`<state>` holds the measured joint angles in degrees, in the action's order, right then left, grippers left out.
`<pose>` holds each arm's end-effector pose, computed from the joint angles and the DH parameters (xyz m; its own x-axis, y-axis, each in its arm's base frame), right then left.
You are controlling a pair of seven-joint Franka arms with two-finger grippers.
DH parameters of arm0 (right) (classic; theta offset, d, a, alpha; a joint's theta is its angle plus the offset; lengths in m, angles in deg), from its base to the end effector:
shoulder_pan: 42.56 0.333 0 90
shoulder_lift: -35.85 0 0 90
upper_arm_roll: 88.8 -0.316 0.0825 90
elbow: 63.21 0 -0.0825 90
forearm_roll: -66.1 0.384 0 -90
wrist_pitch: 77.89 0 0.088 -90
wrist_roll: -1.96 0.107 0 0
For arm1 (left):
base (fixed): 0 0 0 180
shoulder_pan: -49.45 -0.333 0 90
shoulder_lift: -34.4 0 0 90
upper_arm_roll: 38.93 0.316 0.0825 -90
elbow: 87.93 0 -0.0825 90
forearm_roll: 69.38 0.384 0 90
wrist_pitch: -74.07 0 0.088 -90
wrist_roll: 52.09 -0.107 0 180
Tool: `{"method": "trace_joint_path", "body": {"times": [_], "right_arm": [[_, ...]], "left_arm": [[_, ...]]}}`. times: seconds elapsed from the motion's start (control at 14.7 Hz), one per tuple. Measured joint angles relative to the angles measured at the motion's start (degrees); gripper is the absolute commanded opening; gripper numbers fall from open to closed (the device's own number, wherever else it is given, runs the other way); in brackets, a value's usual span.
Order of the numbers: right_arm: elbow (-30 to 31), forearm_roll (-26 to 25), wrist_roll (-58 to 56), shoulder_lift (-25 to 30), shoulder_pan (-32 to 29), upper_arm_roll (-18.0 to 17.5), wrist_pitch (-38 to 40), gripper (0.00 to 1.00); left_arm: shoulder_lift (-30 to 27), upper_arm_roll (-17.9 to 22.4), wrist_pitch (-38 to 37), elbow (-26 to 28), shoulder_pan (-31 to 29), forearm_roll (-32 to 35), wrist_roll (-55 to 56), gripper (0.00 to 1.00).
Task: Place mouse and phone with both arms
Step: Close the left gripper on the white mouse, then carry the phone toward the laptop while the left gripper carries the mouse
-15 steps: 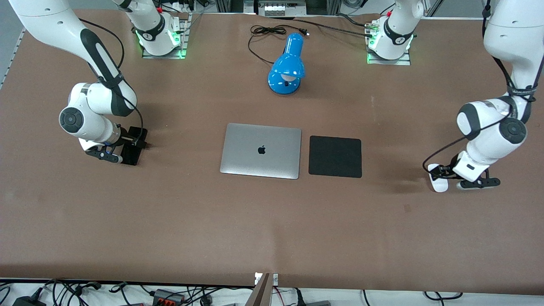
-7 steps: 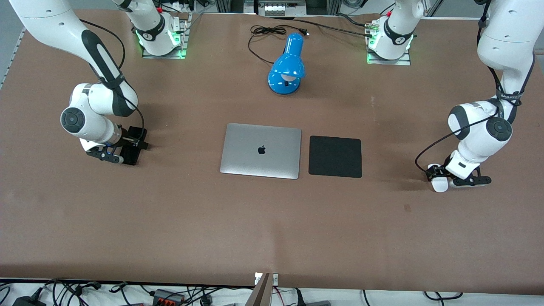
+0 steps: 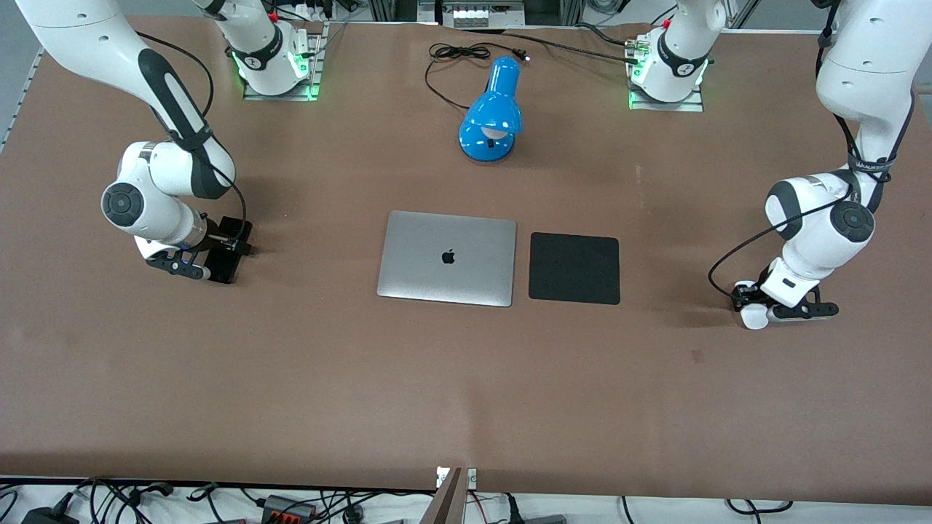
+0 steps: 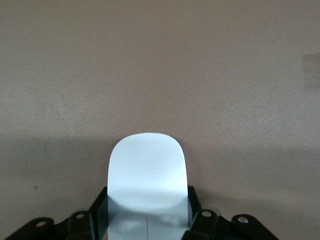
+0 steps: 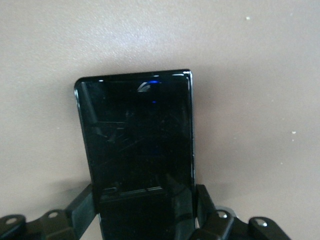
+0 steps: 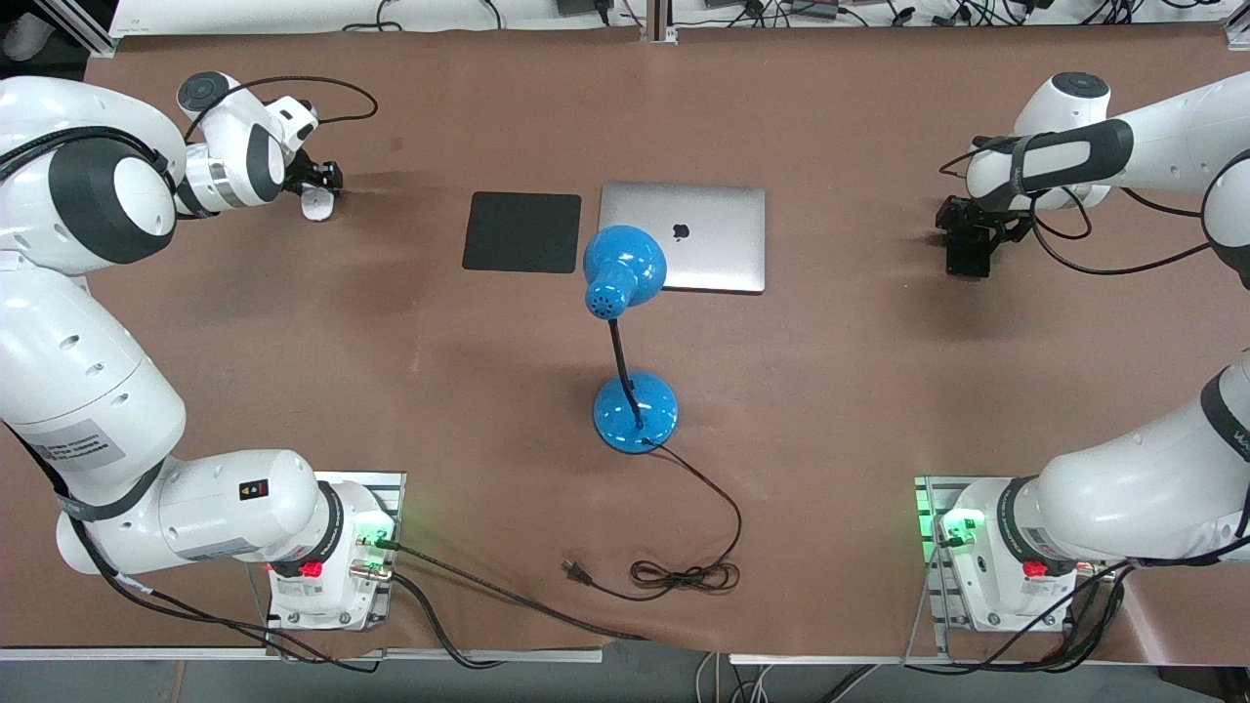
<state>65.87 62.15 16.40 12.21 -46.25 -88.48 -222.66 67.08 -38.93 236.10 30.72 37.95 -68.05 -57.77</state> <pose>0.5227 -0.0361 0.1678 0.9568 -0.2617 -0.1265 -0.2549 -0.9646 0.0675 0.5911 0.1191 0.1683 0.9801 0.0760 0.1835 0.0828 -0.9961 -0.0294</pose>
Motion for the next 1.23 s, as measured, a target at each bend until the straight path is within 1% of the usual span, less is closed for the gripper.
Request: {"method": "trace_joint_path", "body": {"times": [0.27, 0.48, 0.55, 0.68, 0.75, 1.02, 1.09, 1.23], "right_arm": [[-1.45, 0.0, -1.47, 0.8, 0.48, -1.04, 1.14, 0.11], [-4.59, 0.0, -1.49, 2.85, 0.97, -2.61, 8.44, 0.11], [-5.52, 0.0, -1.49, 3.44, 1.01, -2.74, 10.39, 0.11], [-6.26, 0.0, -1.56, 4.02, 0.99, -3.08, 11.57, 0.11], [-6.45, 0.0, -1.57, 4.03, 0.96, -4.02, 11.57, 0.11], [-9.24, 0.02, -0.68, 3.61, 1.5, -10.48, 11.56, 0.1], [-10.19, 0.02, -0.21, 3.26, 2.02, -11.54, 11.57, 0.1], [-11.72, 0.03, 2.31, 1.97, 4.38, -12.41, 11.58, 0.1]], "left_arm": [[-0.01, -0.16, 0.01, -0.53, 0.16, 0.0, 0.0, 0.42], [-0.07, -0.25, -0.4, -1.07, 0.31, 0.0, 0.0, 0.42], [-0.09, -0.27, -1.68, -1.6, 0.31, 0.0, 0.0, 0.42], [-0.15, -0.28, -6.3, -3.7, 0.31, 0.0, 0.0, 0.42], [-0.22, -0.29, -8.76, -5.09, 0.31, 0.0, 0.0, 0.42], [-0.67, -0.43, -18.78, -10.64, 0.36, 0.0, 0.0, 0.42], [-0.74, -0.54, -21.22, -12.01, 0.45, 0.0, 0.0, 0.42], [-0.81, -0.71, -25.99, -14.82, 0.86, 0.0, 0.0, 0.42]]}}
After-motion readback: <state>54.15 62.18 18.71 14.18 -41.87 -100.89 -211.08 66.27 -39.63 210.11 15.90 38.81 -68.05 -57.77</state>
